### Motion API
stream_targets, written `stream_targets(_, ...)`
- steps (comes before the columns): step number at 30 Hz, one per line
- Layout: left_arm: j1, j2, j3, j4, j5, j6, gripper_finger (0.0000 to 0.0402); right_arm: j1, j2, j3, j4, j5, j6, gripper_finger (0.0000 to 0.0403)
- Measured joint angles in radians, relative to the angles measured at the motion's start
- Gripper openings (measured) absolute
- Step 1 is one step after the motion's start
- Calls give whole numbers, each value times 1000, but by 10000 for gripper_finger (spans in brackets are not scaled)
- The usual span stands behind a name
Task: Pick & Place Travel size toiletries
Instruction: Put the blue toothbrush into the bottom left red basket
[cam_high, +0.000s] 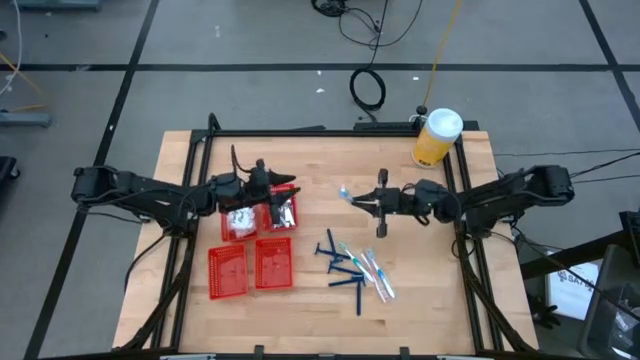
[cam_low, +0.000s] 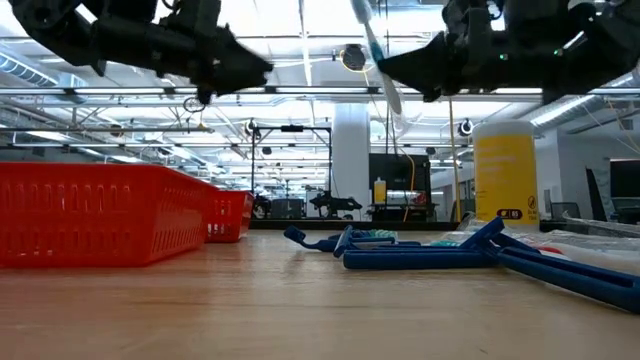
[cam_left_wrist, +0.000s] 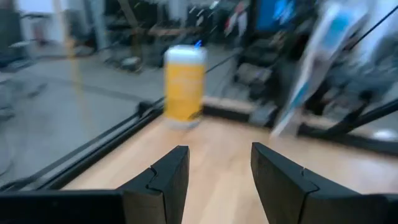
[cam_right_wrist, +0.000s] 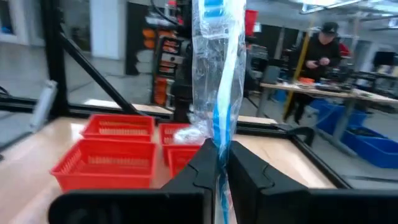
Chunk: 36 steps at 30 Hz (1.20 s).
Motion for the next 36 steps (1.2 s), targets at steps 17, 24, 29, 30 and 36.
stream_targets(17, -91, 439, 312, 225, 192, 179, 170, -29, 117, 57, 17, -101, 31, 13)
stream_targets(24, -93, 478, 352, 226, 197, 180, 170, -29, 117, 57, 17, -132, 43, 13)
stream_targets(29, -90, 479, 352, 226, 187, 183, 170, -29, 117, 57, 23, -135, 52, 13)
stream_targets(30, -89, 479, 352, 225, 176, 183, 170, -27, 117, 57, 25, -133, 46, 13)
stream_targets(36, -97, 478, 352, 223, 143, 259, 170, -10, 117, 56, 45, -106, 42, 13)
